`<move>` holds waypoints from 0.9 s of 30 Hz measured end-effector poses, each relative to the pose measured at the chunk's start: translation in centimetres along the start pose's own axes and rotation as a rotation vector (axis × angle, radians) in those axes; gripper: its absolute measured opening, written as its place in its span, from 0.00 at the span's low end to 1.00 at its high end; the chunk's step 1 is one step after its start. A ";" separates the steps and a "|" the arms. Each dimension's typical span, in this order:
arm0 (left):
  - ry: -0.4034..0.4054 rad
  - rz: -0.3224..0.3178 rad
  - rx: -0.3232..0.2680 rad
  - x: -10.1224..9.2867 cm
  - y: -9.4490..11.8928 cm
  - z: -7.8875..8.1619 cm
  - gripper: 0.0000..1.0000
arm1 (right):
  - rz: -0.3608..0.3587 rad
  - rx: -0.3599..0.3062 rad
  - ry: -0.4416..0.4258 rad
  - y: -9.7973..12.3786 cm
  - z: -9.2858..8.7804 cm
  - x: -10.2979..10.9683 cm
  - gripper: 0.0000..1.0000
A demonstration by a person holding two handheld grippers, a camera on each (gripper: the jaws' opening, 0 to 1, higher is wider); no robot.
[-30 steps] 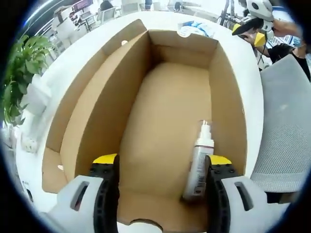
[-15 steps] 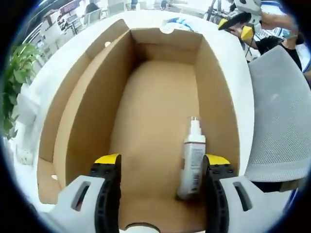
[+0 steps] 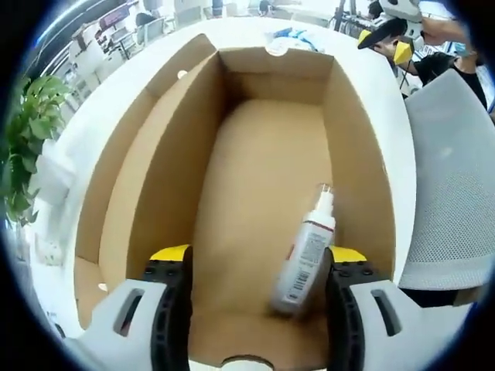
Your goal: Operate the shoe box by opening the lid, removing the specified soft item, and placing it in the target area until the item is outside and the box remains undamaged.
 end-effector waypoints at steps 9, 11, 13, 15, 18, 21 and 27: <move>-0.053 -0.037 0.025 -1.1 -0.5 -0.8 0.62 | -0.008 0.004 -0.015 0.0 -0.5 0.0 0.43; -0.068 -0.046 0.033 -1.4 -0.8 -1.0 0.58 | -0.007 0.008 -0.015 0.0 -0.7 0.1 0.43; -0.084 -0.054 0.030 -1.6 -1.1 -1.0 0.54 | -0.007 0.009 -0.015 0.0 -0.8 0.2 0.43; -0.098 -0.080 0.011 -2.1 -1.5 -0.8 0.50 | -0.007 0.011 -0.018 0.0 -0.9 0.3 0.43; -0.110 -0.099 0.014 -2.6 -2.0 -0.9 0.39 | -0.010 0.012 -0.026 0.0 -1.1 0.2 0.43; -0.203 -0.108 0.029 -2.9 -2.3 -1.0 0.26 | -0.012 0.013 -0.029 0.2 -1.3 0.3 0.42; -0.188 -0.115 -0.006 -2.3 -2.5 -1.2 0.20 | -0.017 0.013 -0.038 0.3 -1.5 0.2 0.41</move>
Point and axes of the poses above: the point that each gripper's makers call its tool centre point, and the gripper's own axes: y roughly backward along the fingers, x roughly to its left, z roughly out of its top, the point moved 4 cm from there along y, roughly backward along the fingers, and after that the axes turned 6 degrees about -x, right-handed, at the moved point
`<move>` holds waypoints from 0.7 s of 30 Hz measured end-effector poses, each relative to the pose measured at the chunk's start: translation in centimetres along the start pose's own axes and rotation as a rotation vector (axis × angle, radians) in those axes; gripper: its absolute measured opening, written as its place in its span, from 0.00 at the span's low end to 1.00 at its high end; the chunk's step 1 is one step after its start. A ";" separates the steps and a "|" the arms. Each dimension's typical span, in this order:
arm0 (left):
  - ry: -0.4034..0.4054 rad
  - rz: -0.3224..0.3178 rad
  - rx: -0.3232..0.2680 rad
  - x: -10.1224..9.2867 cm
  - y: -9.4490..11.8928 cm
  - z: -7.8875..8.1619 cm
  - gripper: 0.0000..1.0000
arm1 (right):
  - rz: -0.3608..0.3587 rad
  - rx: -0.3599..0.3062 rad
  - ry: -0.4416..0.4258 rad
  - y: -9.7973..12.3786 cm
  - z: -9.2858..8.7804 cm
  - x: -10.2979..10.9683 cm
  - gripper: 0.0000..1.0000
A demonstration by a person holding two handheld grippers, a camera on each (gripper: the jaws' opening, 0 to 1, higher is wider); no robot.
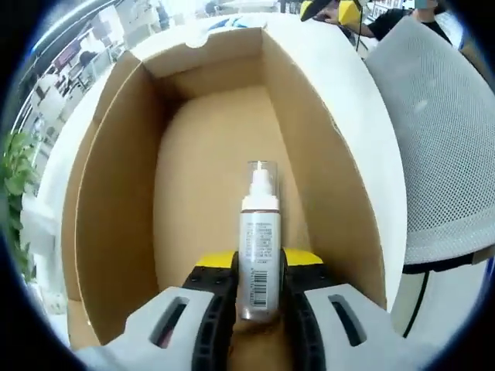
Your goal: Operate the shoe box by opening the lid, removing the specified soft item, and placing it in the target area until the item is outside and the box remains undamaged.
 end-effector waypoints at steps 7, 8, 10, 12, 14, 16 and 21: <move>0.053 0.027 -0.024 -0.1 0.8 0.0 0.20 | 0.005 -0.004 -0.003 -0.1 0.0 0.3 0.41; 0.059 0.029 -0.031 0.0 0.9 0.1 0.20 | 0.005 -0.005 -0.004 -0.1 0.0 0.3 0.41; 0.067 0.033 -0.043 -0.1 1.2 0.4 0.20 | 0.010 -0.011 -0.005 -0.2 0.2 0.5 0.41; 0.063 0.038 -0.047 -0.2 1.5 0.7 0.19 | 0.015 -0.014 -0.001 -0.4 0.5 0.6 0.41; 0.058 0.041 -0.055 -0.3 1.8 1.0 0.19 | 0.021 -0.019 0.003 -0.6 0.8 0.9 0.41; 0.054 0.045 -0.065 -0.3 2.1 1.4 0.19 | 0.029 -0.022 0.008 -0.8 1.1 1.1 0.41; 0.048 0.050 -0.091 -0.2 2.7 2.4 0.20 | 0.045 -0.032 0.021 -1.2 1.8 1.5 0.41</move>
Point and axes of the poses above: the point that each gripper's makers call its tool centre point, and the gripper's own axes: y roughly backward along the fingers, x roughly to its left, z roughly out of its top, the point moved 4 cm from there along y, roughly backward along the fingers, and after that the axes turned 6 degrees about -x, right-handed, at the moved point
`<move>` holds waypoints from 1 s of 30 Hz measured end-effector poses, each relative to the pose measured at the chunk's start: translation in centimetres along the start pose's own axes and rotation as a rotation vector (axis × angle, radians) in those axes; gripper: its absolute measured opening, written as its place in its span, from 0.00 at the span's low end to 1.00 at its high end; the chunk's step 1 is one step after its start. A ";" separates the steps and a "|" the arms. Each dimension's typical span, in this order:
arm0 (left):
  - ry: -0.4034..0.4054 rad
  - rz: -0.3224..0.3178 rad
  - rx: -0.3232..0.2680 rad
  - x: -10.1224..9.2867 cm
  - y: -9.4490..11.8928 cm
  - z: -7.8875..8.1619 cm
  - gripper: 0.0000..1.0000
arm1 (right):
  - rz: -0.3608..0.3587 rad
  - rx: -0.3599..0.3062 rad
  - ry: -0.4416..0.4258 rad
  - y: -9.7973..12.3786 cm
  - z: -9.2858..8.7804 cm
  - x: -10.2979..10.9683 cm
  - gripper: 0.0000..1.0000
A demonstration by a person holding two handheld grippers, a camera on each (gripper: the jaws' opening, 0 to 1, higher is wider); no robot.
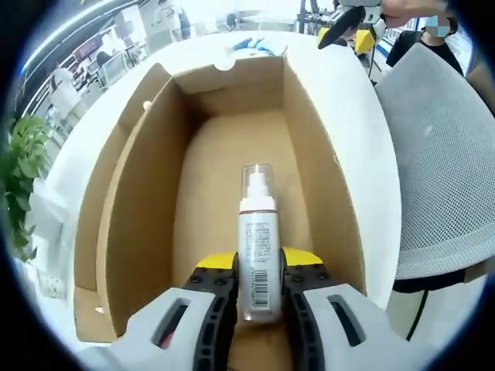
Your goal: Operate the shoe box by opening the lid, removing the specified soft item, and placing it in the target area until the item is outside and the box remains undamaged.
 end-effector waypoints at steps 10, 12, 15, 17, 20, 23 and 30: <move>0.001 0.002 -0.091 0.2 1.1 3.8 0.20 | 0.028 -0.021 0.027 -0.9 1.7 0.6 0.41; 0.002 -0.010 -0.116 -0.1 1.2 4.6 0.20 | 0.036 -0.028 0.038 -1.1 2.2 0.9 0.41; -0.016 -0.030 -0.144 -0.6 1.4 5.9 0.20 | 0.051 -0.039 0.061 -1.4 3.2 1.3 0.42; -0.034 -0.041 -0.157 -1.0 1.5 6.8 0.20 | 0.059 -0.042 0.077 -1.6 3.7 1.5 0.42; -0.054 -0.052 -0.179 -1.5 1.5 8.0 0.20 | 0.077 -0.037 0.120 -1.9 4.3 1.9 0.42; -0.072 -0.068 -0.206 -2.1 1.7 9.3 0.20 | 0.094 -0.039 0.139 -2.3 4.9 2.3 0.42; -0.153 -0.150 -0.233 -4.2 1.7 11.5 0.20 | 0.141 -0.045 0.186 -2.8 5.6 3.3 0.43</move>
Point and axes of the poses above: the point that each gripper's makers call its tool centre point, and the gripper's own axes: y roughly backward along the fingers, x roughly to its left, z roughly out of its top, the point moved 4 cm from there along y, roughly backward along the fingers, and after that the axes turned 6 degrees about -x, right-handed, at the moved point
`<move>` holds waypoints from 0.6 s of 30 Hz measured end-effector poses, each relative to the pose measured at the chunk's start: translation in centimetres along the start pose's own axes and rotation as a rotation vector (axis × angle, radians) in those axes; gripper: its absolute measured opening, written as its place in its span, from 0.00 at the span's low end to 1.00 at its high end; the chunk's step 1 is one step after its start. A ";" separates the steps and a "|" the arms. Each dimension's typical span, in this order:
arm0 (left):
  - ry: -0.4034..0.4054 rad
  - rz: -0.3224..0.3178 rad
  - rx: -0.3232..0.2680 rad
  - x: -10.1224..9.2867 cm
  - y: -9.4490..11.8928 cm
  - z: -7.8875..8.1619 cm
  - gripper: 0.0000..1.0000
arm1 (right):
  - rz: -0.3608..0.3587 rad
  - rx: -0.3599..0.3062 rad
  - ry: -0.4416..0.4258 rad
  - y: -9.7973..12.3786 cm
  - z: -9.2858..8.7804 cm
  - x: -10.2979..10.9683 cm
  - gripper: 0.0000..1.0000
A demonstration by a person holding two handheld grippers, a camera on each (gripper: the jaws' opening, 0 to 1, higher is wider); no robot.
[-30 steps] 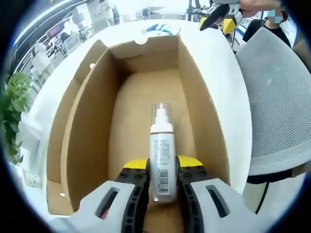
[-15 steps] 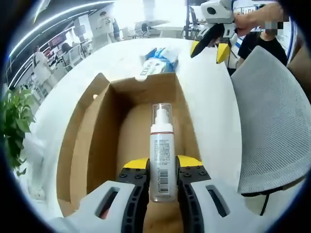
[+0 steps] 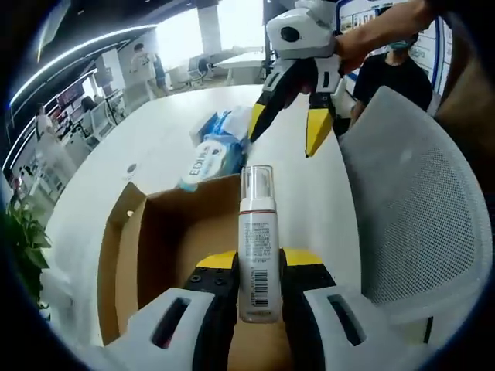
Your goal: Operate the shoe box by opening the lid, removing the specified soft item, and placing it in the target area until the item is outside and the box remains undamaged.
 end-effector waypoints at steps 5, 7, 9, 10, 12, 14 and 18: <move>-0.032 -0.048 -0.008 -0.7 -0.4 0.8 0.20 | 0.051 -0.014 0.025 -0.3 0.5 1.0 0.44; -0.039 -0.076 -0.019 -1.2 -0.5 1.5 0.20 | 0.090 -0.025 0.040 -0.5 0.8 1.8 0.44; -0.033 -0.116 -0.027 -1.8 -0.5 2.0 0.20 | 0.121 -0.022 0.066 -0.5 0.9 2.6 0.43; -0.035 -0.124 -0.035 -1.9 -0.5 2.2 0.20 | 0.142 -0.017 0.081 -0.6 1.0 3.0 0.42; -0.027 -0.145 -0.050 -2.2 -0.4 2.7 0.20 | 0.163 -0.012 0.095 -0.7 1.0 3.5 0.40; -0.020 -0.161 -0.064 -2.3 -0.3 3.2 0.20 | 0.197 -0.019 0.093 -0.6 1.1 4.1 0.35; -0.017 -0.194 -0.080 -2.8 -0.1 3.8 0.20 | 0.222 -0.037 0.098 -0.5 1.4 4.8 0.26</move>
Point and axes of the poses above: the point that each gripper's makers call its tool centre point, and the gripper's own axes: y roughly backward along the fingers, x roughly to its left, z roughly out of its top, the point moved 4 cm from there along y, roughly backward along the fingers, and after that the axes turned 6 degrees about -x, right-handed, at the moved point
